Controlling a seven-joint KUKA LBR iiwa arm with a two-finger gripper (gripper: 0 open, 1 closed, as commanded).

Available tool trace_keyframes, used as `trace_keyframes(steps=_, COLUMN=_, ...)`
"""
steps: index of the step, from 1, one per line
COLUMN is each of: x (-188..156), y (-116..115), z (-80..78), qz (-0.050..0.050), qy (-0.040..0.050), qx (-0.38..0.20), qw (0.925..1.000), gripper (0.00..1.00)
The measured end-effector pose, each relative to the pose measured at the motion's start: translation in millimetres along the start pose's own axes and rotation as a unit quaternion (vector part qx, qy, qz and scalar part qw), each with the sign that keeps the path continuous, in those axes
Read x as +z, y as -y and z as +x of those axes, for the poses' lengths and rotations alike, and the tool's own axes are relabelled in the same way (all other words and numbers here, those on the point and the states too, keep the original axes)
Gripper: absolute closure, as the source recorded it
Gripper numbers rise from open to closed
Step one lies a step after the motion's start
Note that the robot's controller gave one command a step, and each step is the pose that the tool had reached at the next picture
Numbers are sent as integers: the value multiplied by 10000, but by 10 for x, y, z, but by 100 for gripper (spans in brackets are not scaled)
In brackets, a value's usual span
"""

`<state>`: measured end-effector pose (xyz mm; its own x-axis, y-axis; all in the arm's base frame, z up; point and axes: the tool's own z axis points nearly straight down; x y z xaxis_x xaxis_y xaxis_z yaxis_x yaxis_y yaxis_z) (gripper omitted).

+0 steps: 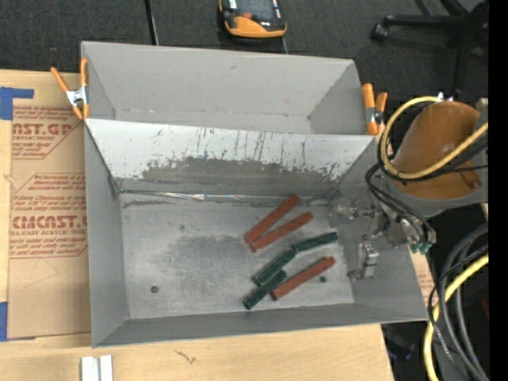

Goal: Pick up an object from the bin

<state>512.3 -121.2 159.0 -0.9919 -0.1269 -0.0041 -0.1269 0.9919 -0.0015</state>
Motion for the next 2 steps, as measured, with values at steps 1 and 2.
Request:
trace_keyframes(steps=1, x=-7, y=-718, z=-2, qz=-19, qy=-20, qx=-851, qw=9964, gripper=0)
trace_keyframes(steps=2, x=105, y=-656, z=-56, qz=-11, qy=-18, qx=-1196, qw=9928, gripper=0)
